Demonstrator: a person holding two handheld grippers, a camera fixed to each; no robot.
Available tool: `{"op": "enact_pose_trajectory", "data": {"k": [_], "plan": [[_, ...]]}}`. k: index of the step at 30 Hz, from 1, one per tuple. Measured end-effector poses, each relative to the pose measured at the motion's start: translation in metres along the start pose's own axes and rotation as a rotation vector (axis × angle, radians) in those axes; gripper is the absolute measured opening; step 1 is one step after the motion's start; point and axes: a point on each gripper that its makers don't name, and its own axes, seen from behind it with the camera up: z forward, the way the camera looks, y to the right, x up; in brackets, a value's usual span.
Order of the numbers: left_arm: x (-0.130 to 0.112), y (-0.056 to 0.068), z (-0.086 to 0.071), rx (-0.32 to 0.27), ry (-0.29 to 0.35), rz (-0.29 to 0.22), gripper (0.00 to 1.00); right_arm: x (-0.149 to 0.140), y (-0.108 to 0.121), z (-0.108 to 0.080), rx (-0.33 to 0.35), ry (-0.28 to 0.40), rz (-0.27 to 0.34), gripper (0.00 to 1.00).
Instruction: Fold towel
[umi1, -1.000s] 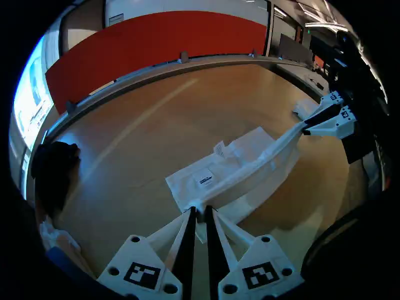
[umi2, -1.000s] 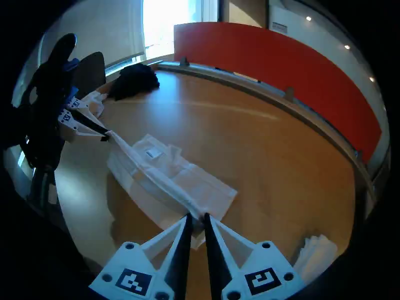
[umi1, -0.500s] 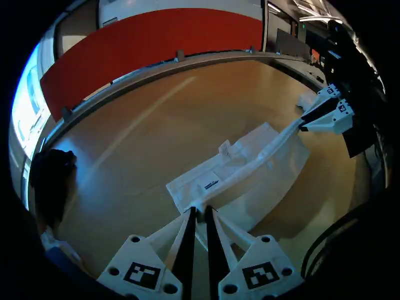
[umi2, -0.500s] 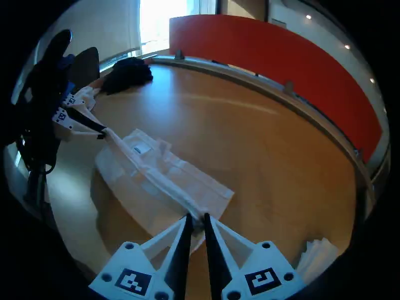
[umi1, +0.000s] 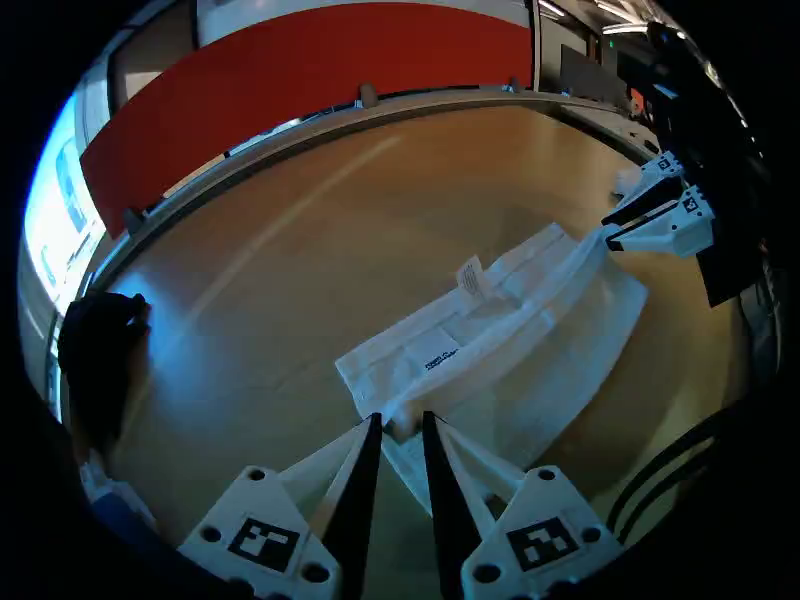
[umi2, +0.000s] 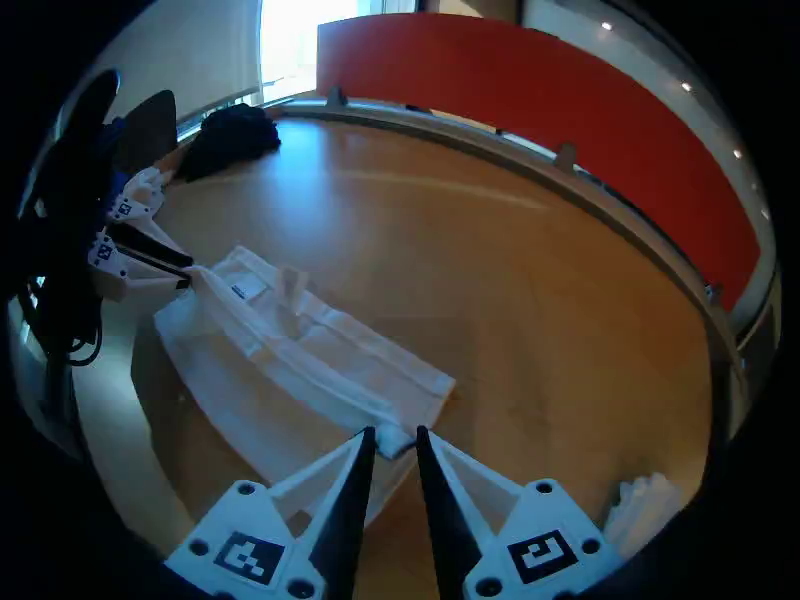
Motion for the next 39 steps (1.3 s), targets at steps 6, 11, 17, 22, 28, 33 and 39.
{"op": "enact_pose_trajectory", "data": {"k": [6, 11, 17, 22, 28, 33, 39], "plan": [[0.000, -0.008, 0.005, 0.027, -0.005, 0.010, 0.41, -0.003, 0.008, 0.006, -0.026, -0.016, -0.014, 0.46], [0.003, -0.016, 0.004, 0.048, -0.004, 0.007, 0.54, 0.000, 0.017, 0.008, -0.058, -0.009, -0.023, 0.61], [0.004, -0.024, 0.004, 0.064, 0.000, -0.013, 0.69, 0.003, 0.029, 0.008, -0.101, -0.003, -0.037, 0.81], [0.009, -0.032, -0.002, 0.085, 0.020, -0.021, 0.69, 0.006, 0.031, 0.006, -0.115, 0.009, -0.040, 0.98], [0.009, -0.038, -0.008, 0.099, 0.029, -0.037, 0.69, 0.010, 0.032, 0.001, -0.119, 0.031, -0.021, 0.99], [0.008, -0.038, -0.013, 0.090, 0.032, -0.058, 0.69, 0.012, 0.029, -0.006, -0.112, 0.046, -0.010, 0.99], [0.006, -0.037, -0.016, 0.085, 0.032, -0.071, 0.69, 0.008, 0.024, -0.014, -0.105, 0.051, 0.005, 0.99]]}}
